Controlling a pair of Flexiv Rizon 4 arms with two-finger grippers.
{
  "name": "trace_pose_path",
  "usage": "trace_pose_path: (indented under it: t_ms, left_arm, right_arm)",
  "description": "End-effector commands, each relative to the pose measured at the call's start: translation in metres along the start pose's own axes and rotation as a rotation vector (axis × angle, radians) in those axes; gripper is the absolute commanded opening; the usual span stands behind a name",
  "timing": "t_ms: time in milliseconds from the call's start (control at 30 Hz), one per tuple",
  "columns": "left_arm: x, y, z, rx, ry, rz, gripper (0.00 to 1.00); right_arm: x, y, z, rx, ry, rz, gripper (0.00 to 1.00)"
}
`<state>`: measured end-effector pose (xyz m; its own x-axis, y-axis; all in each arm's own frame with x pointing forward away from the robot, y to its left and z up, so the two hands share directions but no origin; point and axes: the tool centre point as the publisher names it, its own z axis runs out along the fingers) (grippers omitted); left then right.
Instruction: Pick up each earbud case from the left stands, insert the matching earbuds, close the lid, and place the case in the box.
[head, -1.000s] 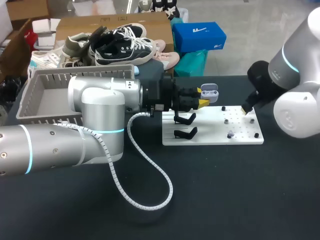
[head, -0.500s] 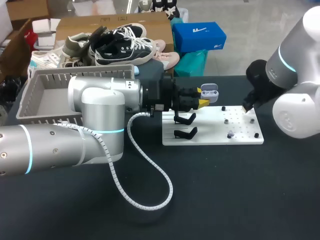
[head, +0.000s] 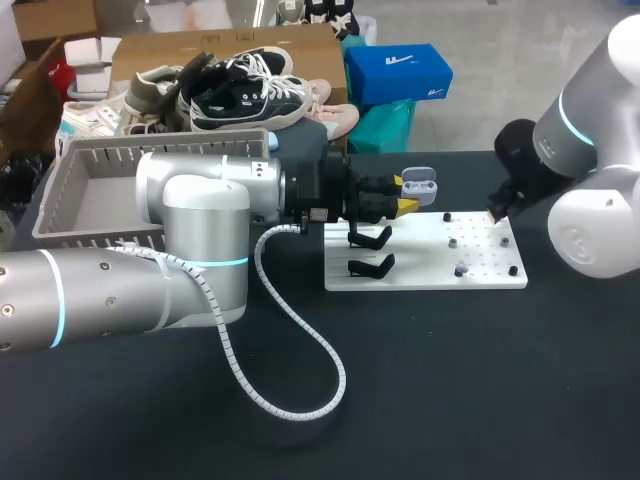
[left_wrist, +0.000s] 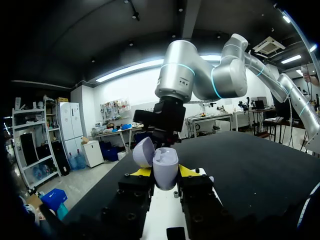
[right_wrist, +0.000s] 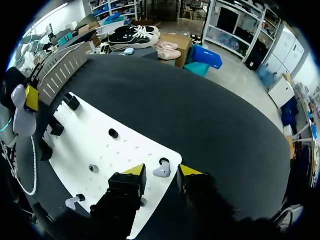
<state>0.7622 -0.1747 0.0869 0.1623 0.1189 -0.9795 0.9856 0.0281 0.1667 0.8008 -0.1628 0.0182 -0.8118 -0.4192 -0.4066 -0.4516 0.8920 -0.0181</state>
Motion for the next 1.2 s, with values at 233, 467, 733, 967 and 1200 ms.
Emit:
trace_pose_path:
  t_ms: [233, 467, 733, 967, 1200]
  left_arm:
    - [0.001, 0.000, 0.000, 0.000, -0.002, 0.001, 0.00]
    - [0.001, 0.000, 0.000, 0.000, -0.002, 0.001, 0.00]
    - [0.001, 0.000, 0.000, 0.000, -0.002, 0.001, 0.00]
    - [0.001, 0.000, 0.000, 0.000, -0.002, 0.001, 0.00]
    - [0.001, 0.000, 0.000, 0.000, -0.002, 0.001, 0.00]
  right_arm:
    - [-0.002, 0.001, 0.002, 0.005, -0.001, 0.004, 0.25]
    - [-0.001, 0.001, 0.002, 0.004, -0.001, 0.011, 0.00]
    - [0.004, 0.007, -0.017, 0.017, -0.018, 0.010, 0.00]
    - [0.011, 0.026, -0.046, 0.036, -0.035, -0.017, 0.00]
    - [0.021, 0.057, -0.074, 0.085, -0.013, -0.056, 0.00]
